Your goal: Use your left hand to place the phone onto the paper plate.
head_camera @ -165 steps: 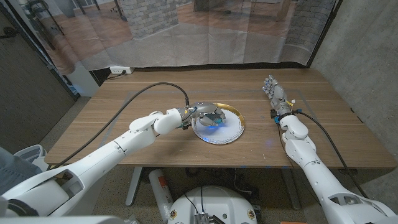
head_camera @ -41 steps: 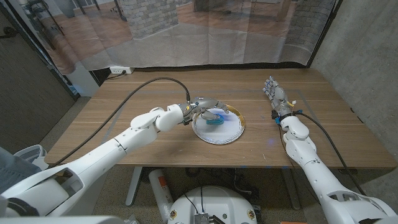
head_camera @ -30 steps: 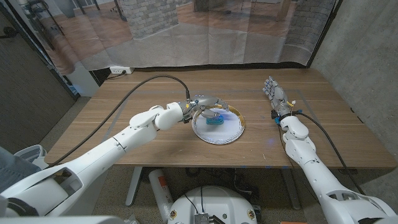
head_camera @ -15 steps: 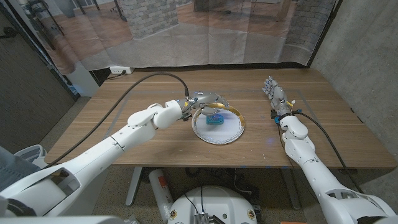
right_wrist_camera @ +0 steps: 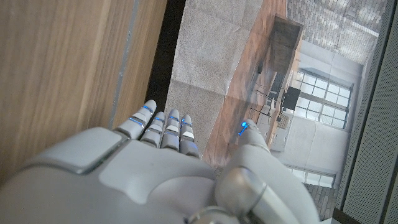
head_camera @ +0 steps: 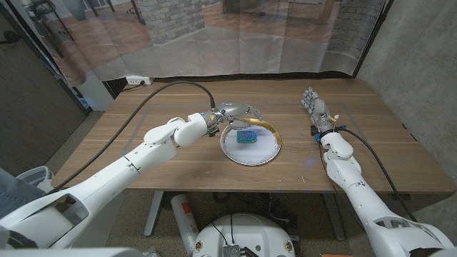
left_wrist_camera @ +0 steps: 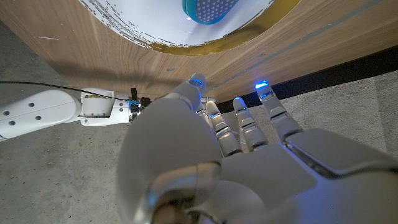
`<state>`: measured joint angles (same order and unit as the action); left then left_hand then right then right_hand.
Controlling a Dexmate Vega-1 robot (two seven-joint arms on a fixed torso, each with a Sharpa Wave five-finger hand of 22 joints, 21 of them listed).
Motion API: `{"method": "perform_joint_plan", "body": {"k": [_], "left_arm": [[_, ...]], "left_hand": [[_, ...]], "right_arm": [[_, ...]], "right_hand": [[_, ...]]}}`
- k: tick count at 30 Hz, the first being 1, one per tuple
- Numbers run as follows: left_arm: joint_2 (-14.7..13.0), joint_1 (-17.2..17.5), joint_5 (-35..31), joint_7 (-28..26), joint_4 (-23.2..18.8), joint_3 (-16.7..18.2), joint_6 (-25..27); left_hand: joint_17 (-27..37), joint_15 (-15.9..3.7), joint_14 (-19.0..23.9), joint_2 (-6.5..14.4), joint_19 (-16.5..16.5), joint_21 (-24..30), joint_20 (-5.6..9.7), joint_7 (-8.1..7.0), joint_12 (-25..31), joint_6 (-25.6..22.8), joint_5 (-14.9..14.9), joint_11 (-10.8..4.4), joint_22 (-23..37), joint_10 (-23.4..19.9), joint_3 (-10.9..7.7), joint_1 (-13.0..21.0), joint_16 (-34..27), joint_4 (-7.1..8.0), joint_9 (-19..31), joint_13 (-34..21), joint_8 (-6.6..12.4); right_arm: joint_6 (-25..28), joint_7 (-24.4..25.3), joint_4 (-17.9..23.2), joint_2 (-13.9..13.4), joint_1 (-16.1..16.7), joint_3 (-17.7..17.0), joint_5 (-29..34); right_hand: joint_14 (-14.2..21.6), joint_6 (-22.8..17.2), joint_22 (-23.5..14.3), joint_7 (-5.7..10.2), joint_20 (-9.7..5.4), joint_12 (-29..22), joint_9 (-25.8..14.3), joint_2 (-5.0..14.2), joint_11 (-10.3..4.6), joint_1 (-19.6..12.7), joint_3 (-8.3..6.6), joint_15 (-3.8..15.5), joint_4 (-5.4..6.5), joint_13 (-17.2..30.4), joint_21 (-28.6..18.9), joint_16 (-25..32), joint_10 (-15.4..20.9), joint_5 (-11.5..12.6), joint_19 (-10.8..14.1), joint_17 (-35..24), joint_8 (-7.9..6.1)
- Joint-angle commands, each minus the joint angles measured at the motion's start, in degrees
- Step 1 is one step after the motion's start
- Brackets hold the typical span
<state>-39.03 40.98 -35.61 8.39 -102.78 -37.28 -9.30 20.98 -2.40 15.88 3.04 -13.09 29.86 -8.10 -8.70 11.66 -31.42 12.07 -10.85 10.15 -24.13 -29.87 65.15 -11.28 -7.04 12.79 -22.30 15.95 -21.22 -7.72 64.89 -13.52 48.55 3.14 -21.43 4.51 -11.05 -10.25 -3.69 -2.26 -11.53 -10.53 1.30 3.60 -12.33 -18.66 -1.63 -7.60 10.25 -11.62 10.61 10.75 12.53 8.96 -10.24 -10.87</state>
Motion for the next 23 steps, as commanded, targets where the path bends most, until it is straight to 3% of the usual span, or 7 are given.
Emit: {"method": "perform_joint_plan", "body": {"k": [1, 23], "left_arm": [[-0.62, 0.95, -0.49, -1.42, -1.77, 1.31, 0.46], [-0.86, 1.80, -1.40, -1.37, -3.64, 1.73, 0.82]], "left_hand": [[0.02, -4.25, 0.54, -0.08, 0.13, -0.11, -0.39, -0.11, 0.28, -0.21, -0.05, 0.09, 0.11, -0.41, -0.17, -0.34, -0.44, -0.12, -0.03, -0.12, -0.21], [-0.55, -4.34, 0.53, -0.06, 0.16, -0.60, -0.43, -0.26, 0.33, -0.50, -0.18, 0.14, 0.11, -0.52, -0.25, -0.76, -0.49, -0.12, -0.09, 0.31, -0.20]], "right_arm": [[0.14, 0.37, 1.02, -0.14, 0.57, 0.24, 0.07], [0.98, 0.97, 3.74, -0.72, 2.31, 0.54, -0.22]], "right_hand": [[0.42, -0.63, -0.26, 0.11, -0.84, -0.31, -0.27, 0.01, 0.16, -0.72, 0.05, 0.08, -0.33, 0.15, 0.12, -0.03, 0.41, -0.15, 0.43, -0.16, -0.37], [0.43, -0.63, -0.27, 0.10, -0.82, -0.28, -0.27, 0.07, 0.05, -0.89, 0.04, 0.17, -0.30, 0.15, 0.12, -0.02, 0.36, -0.17, 0.43, -0.18, -0.35]]}}
